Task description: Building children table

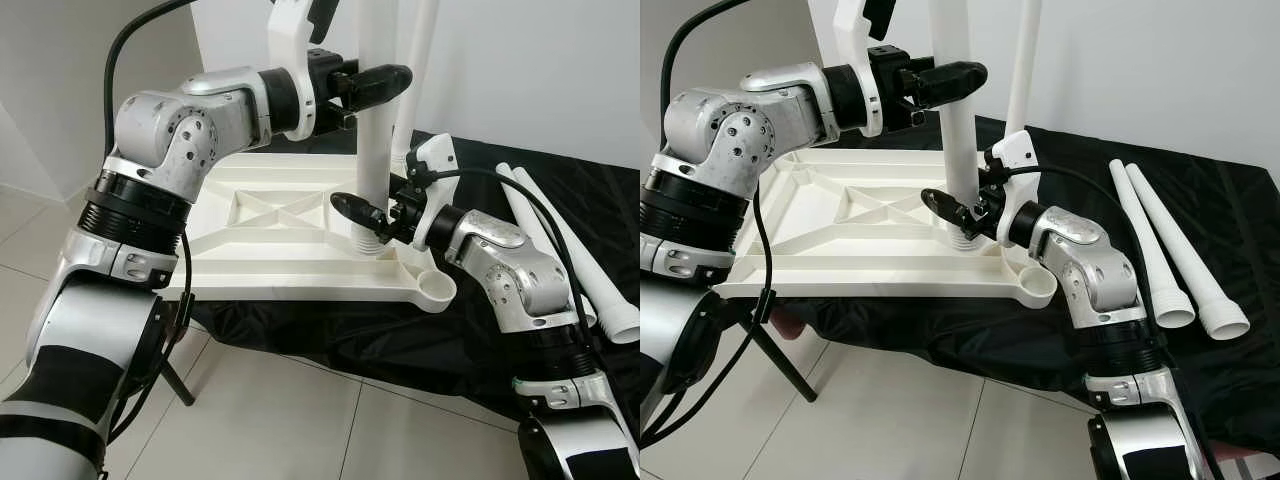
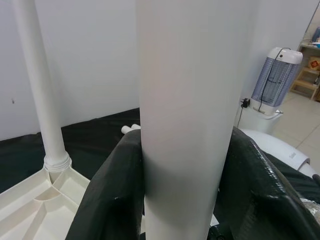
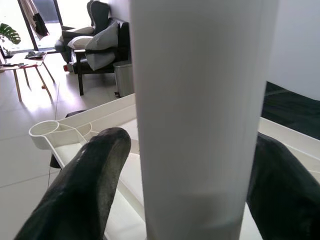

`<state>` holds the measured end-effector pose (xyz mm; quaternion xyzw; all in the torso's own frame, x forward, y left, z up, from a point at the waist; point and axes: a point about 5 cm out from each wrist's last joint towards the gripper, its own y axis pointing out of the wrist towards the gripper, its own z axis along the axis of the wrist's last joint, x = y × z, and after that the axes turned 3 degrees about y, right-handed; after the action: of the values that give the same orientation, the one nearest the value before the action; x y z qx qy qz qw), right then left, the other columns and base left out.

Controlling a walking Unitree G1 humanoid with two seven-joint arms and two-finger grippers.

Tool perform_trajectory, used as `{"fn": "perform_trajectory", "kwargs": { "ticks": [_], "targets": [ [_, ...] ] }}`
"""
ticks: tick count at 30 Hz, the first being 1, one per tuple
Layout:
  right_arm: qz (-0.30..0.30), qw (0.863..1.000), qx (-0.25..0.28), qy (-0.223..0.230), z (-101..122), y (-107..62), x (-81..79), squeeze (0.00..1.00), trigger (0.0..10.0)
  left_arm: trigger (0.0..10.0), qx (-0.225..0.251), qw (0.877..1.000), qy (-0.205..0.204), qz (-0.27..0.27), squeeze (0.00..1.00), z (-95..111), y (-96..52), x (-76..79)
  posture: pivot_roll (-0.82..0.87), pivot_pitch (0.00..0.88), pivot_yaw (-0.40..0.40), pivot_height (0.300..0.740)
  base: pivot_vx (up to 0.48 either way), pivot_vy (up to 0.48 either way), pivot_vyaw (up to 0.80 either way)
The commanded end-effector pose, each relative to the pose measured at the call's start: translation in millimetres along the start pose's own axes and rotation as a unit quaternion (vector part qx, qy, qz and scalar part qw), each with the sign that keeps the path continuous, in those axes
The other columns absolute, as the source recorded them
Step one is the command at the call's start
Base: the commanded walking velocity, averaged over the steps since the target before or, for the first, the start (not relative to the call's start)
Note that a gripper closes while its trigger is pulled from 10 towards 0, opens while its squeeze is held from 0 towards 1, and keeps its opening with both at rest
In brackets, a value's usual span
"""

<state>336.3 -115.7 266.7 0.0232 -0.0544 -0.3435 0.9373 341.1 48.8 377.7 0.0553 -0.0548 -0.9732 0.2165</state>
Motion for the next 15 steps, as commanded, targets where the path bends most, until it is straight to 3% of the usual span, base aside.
{"fn": "perform_trajectory", "kwargs": {
  "ticks": [1, 2, 6, 7, 15],
  "targets": [
    [-0.001, 1.0, 0.009, -0.004, 3.8, 1.4, 0.5, 0.0, 8.4, 10.0, 0.014, 0.992, 0.014, -0.126, 0.0, 10.9, -2.2, 15.3, -0.09, 0.066, 0.038, 0.74, 0.0, 0.0, 0.0],
    [-0.002, 1.0, 0.011, -0.006, 4.9, 1.2, 1.4, 0.0, 4.4, 10.0, 0.014, 0.992, 0.014, -0.127, 0.0, 10.6, -2.3, 15.2, -0.09, 0.066, 0.038, 0.74, 0.0, 0.0, 0.0],
    [-0.002, 1.0, 0.012, -0.011, 6.6, 0.9, 3.0, 0.0, 4.4, 10.0, 0.013, 0.992, 0.014, -0.129, 0.0, 10.1, -2.5, 15.3, -0.09, 0.066, 0.037, 0.74, 0.0, 0.0, 0.0],
    [-0.004, 1.0, 0.012, -0.013, 7.4, 0.8, 3.9, 0.0, 10.0, 10.0, 0.013, 0.991, 0.013, -0.129, 0.0, 9.8, -2.5, 15.3, -0.09, 0.066, 0.038, 0.74, 0.0, 0.0, 0.0],
    [-0.003, 1.0, 0.013, -0.018, 10.4, 2.3, 5.4, 0.0, 10.0, 10.0, 0.011, 0.991, 0.012, -0.133, 0.0, 7.0, -1.8, 15.1, -0.09, 0.066, 0.039, 0.74, 0.0, 0.0, 0.0]
  ]
}}
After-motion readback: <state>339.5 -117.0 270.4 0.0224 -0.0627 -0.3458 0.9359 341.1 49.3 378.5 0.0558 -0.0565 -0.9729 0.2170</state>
